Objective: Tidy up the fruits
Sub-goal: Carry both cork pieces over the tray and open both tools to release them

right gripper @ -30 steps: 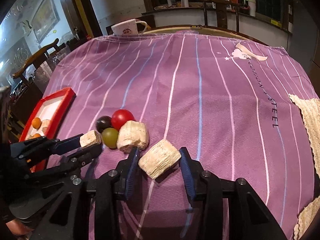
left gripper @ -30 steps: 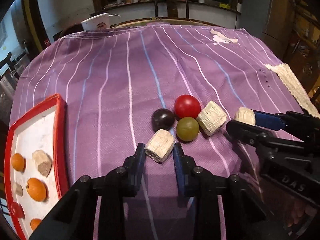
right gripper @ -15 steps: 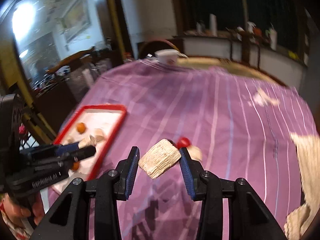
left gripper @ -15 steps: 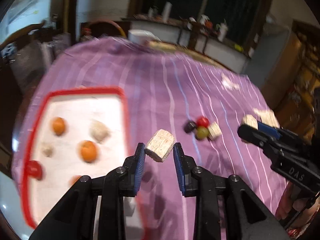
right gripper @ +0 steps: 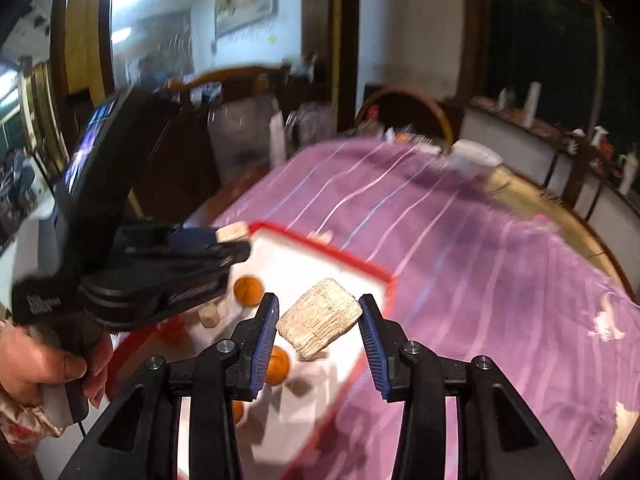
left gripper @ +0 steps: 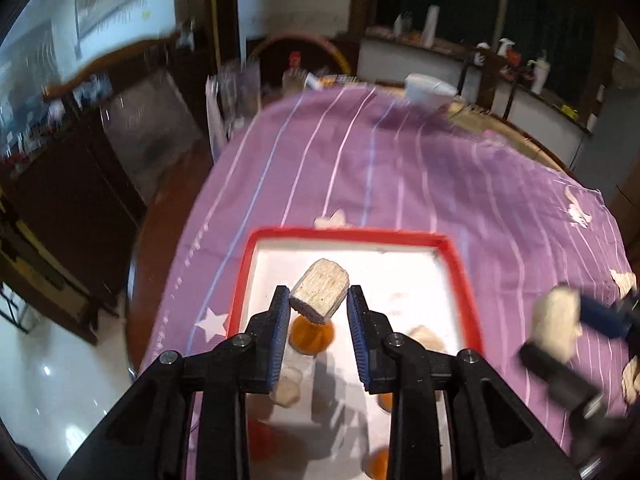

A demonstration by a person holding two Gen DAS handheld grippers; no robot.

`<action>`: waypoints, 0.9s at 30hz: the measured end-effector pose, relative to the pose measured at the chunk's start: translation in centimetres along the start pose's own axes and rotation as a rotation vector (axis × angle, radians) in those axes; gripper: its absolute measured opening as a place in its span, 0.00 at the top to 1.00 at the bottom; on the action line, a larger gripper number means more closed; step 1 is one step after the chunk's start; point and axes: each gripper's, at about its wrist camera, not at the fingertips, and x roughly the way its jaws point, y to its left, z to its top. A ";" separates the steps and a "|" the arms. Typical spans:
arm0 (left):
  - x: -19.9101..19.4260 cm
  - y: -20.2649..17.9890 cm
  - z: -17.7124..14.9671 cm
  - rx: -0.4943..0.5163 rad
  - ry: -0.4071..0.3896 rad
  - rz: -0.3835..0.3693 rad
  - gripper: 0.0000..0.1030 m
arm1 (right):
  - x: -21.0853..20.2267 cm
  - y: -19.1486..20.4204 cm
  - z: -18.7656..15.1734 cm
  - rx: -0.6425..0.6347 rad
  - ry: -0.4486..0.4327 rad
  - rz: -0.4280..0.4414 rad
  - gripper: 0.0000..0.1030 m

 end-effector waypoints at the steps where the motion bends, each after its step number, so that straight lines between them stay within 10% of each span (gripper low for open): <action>1: 0.9 0.5 0.0 -0.012 0.017 -0.002 0.73 | 0.9 0.1 0.0 -0.003 0.011 0.005 0.57; 11: 6.8 2.4 -0.1 -0.126 0.129 -0.039 0.72 | 8.0 1.4 -0.7 -0.053 0.090 0.049 0.56; 15: 6.5 3.2 -0.7 -0.179 0.123 -0.076 0.54 | 9.0 2.1 -1.2 -0.079 0.117 0.057 0.56; 27: -6.3 3.9 -4.6 -0.287 -0.084 -0.170 0.34 | 0.5 -1.0 -1.6 -0.002 -0.034 0.081 0.55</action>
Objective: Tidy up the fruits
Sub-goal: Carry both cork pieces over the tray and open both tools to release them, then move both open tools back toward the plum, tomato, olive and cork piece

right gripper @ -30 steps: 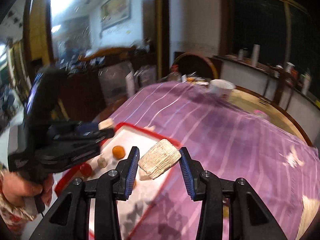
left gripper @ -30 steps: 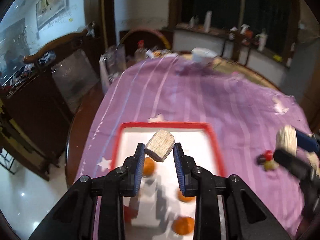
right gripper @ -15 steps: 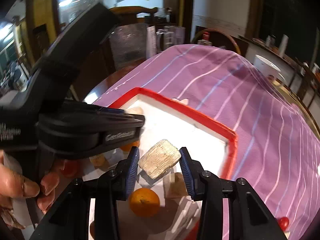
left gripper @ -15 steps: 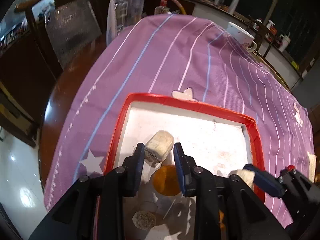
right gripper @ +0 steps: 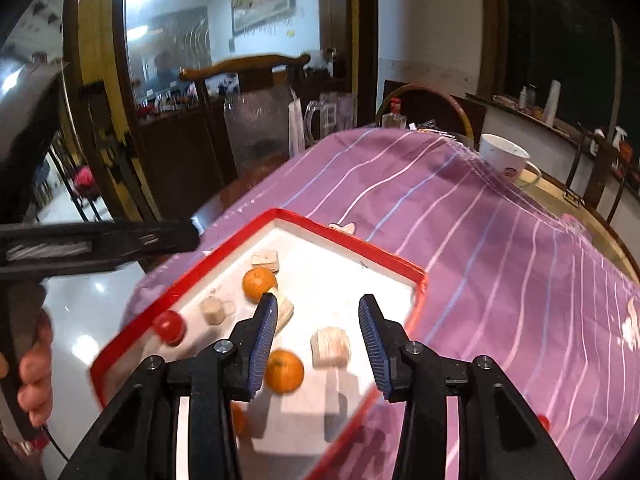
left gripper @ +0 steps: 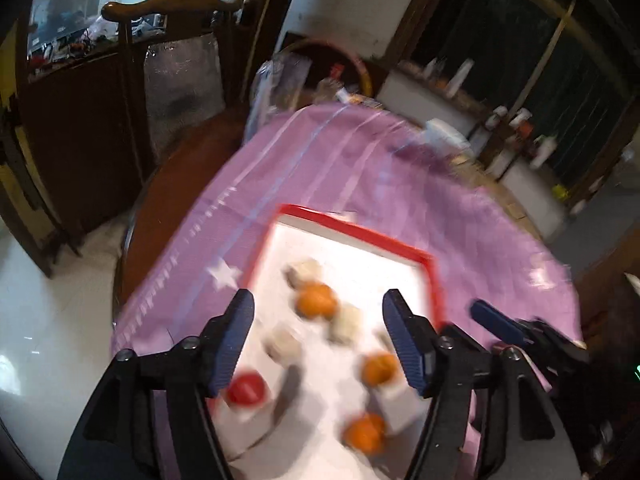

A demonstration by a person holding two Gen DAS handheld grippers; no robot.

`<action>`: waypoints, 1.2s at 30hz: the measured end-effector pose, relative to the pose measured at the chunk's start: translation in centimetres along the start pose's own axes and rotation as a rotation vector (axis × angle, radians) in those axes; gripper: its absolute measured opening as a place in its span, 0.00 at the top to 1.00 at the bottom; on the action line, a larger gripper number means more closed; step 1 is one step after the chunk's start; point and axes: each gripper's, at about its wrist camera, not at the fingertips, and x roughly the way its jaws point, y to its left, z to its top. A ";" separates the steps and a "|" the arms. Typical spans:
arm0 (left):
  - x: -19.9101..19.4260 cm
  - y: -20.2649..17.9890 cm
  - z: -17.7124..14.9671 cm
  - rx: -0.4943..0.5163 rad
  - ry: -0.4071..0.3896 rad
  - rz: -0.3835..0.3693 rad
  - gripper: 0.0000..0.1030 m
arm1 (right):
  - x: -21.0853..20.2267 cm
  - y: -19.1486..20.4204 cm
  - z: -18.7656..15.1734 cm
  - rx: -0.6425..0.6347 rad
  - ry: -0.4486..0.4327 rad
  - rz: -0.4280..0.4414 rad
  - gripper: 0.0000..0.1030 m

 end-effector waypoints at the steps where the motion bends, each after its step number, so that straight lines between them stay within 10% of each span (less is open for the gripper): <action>1: -1.3 -0.4 -0.9 -0.011 -0.013 -0.042 0.31 | -0.7 -0.3 -0.2 0.010 -0.006 0.015 0.54; 21: -12.3 -14.8 -7.3 0.144 -0.164 -0.127 0.27 | -19.4 -12.9 -5.6 0.356 -0.109 0.137 0.41; 28: -16.3 -15.4 -7.6 0.276 -0.211 -0.188 0.27 | -20.9 -14.6 -8.8 0.757 -0.131 0.585 0.37; 36: -20.8 -11.2 -6.9 0.333 -0.297 -0.195 0.27 | -23.2 -12.5 -7.6 0.762 -0.099 0.435 0.37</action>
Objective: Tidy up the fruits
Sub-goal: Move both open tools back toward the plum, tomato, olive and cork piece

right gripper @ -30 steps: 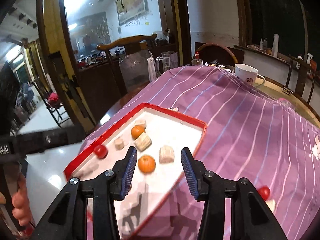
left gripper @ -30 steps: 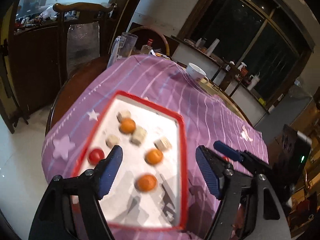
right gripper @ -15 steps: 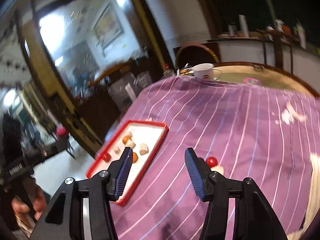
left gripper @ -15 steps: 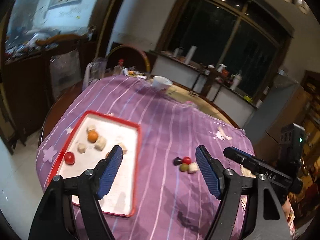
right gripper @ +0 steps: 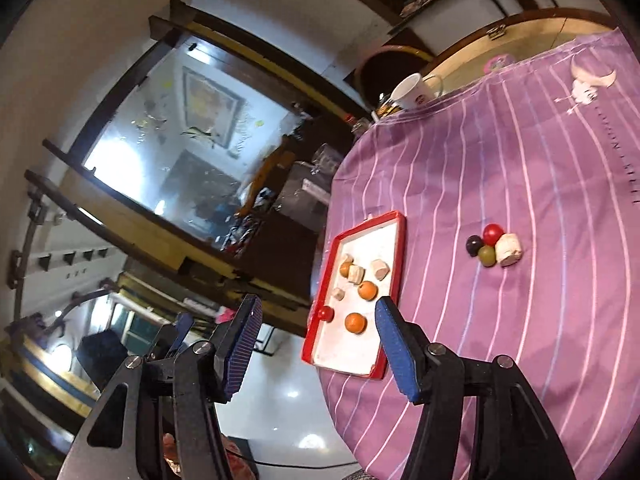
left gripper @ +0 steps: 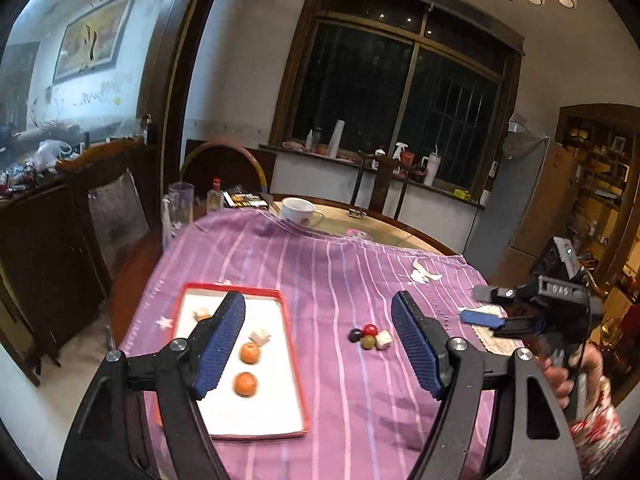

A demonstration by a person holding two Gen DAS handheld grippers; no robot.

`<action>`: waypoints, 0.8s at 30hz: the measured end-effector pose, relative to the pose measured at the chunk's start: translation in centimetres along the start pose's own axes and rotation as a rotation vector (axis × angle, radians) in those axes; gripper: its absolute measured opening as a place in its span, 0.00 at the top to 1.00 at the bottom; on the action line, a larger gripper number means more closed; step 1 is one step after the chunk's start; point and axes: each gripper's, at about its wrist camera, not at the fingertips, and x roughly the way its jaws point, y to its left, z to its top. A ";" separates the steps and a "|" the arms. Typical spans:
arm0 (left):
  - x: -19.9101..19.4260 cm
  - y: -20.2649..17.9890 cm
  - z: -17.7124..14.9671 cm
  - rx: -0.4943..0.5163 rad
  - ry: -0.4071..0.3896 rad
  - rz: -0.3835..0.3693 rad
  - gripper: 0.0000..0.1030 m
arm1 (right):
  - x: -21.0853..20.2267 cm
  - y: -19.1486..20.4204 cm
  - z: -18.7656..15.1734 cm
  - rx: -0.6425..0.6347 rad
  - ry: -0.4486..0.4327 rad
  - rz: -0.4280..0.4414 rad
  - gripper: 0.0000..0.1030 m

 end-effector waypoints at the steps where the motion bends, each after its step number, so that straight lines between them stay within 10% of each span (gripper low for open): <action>1: -0.4 0.7 0.2 -0.002 -0.001 0.004 0.27 | -0.3 0.5 0.3 0.004 -0.003 -0.012 0.37; 7: -3.1 4.4 3.1 0.013 -0.035 0.069 0.27 | -4.1 4.6 3.8 -0.021 -0.065 -0.081 0.37; 18: -6.6 8.0 9.6 0.234 -0.078 0.409 0.18 | -10.8 15.7 13.1 -0.168 -0.261 -0.422 0.37; 24: -4.7 10.9 9.5 0.213 -0.090 0.378 0.13 | -7.2 14.6 14.3 -0.203 -0.256 -0.541 0.36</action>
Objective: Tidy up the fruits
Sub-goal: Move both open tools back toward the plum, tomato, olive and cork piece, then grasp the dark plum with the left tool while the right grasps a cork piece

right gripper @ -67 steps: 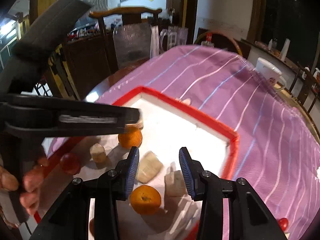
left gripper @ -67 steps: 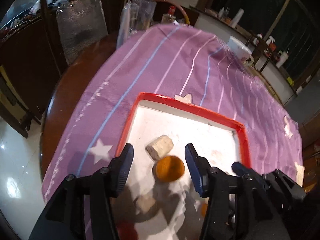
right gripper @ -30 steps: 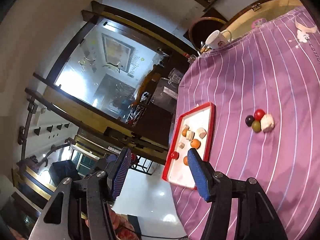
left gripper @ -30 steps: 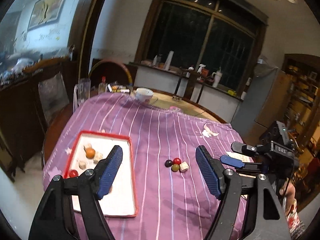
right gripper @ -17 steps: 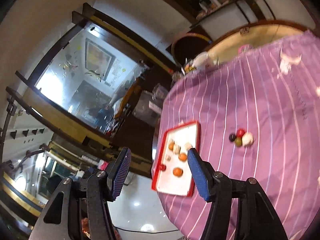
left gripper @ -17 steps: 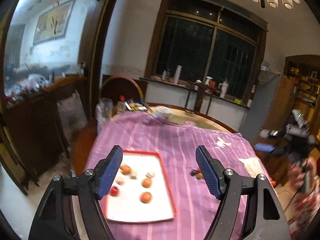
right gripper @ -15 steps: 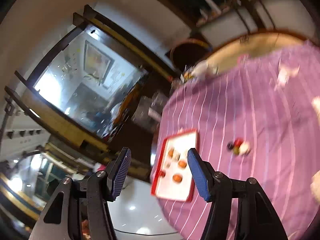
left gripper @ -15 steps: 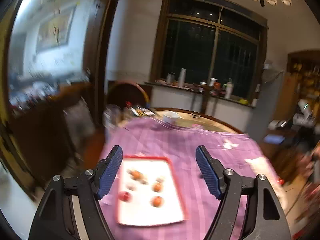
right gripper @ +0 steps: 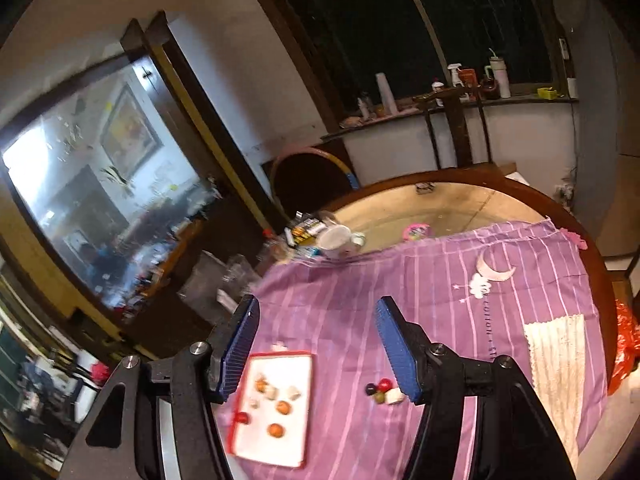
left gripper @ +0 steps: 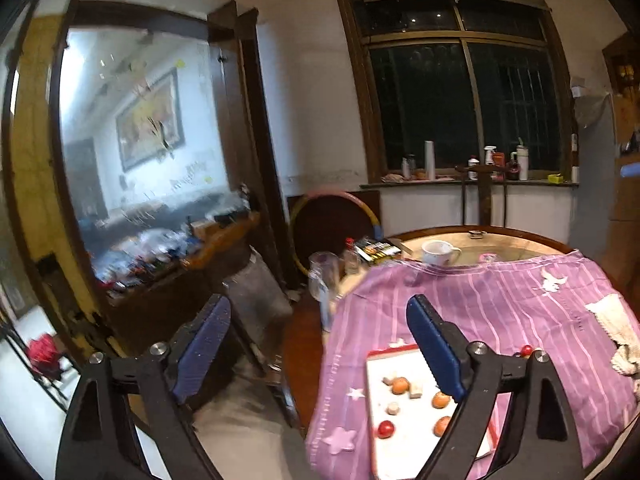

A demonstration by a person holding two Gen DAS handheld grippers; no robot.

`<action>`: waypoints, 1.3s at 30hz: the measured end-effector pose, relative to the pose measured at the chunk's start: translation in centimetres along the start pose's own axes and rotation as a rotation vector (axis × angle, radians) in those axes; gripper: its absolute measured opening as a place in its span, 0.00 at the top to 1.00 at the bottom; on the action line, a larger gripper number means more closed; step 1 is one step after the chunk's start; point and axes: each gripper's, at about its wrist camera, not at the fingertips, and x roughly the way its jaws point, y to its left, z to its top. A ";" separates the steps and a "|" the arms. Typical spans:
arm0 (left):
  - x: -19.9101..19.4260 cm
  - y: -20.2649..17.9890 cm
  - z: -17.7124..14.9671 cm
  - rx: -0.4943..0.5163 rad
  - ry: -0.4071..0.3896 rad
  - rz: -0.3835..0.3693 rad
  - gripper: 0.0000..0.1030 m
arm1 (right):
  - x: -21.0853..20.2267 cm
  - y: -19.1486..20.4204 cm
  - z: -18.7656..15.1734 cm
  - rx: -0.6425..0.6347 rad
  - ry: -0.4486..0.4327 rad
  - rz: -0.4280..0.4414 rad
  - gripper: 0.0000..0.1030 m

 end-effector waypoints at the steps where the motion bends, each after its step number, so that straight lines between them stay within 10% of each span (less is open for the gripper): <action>1: 1.1 0.0 -0.5 -0.013 0.021 -0.021 0.13 | 1.3 -0.5 -0.9 0.003 0.009 -0.019 0.36; 19: 11.9 -12.7 -8.9 -0.210 0.310 -0.383 0.13 | 11.5 -12.4 -17.7 -0.072 0.029 -0.105 0.36; 26: 14.6 -17.8 -11.9 -0.281 0.397 -0.370 0.13 | 12.6 -17.5 -23.1 -0.091 0.130 -0.077 0.36; 32: 19.7 -22.7 -16.0 -0.296 0.574 -0.380 0.14 | 13.8 -19.9 -24.5 -0.097 0.207 -0.046 0.36; 39: 24.1 -27.1 -16.3 -0.293 0.652 -0.471 0.41 | 18.6 -17.8 -22.9 -0.093 0.301 0.056 0.38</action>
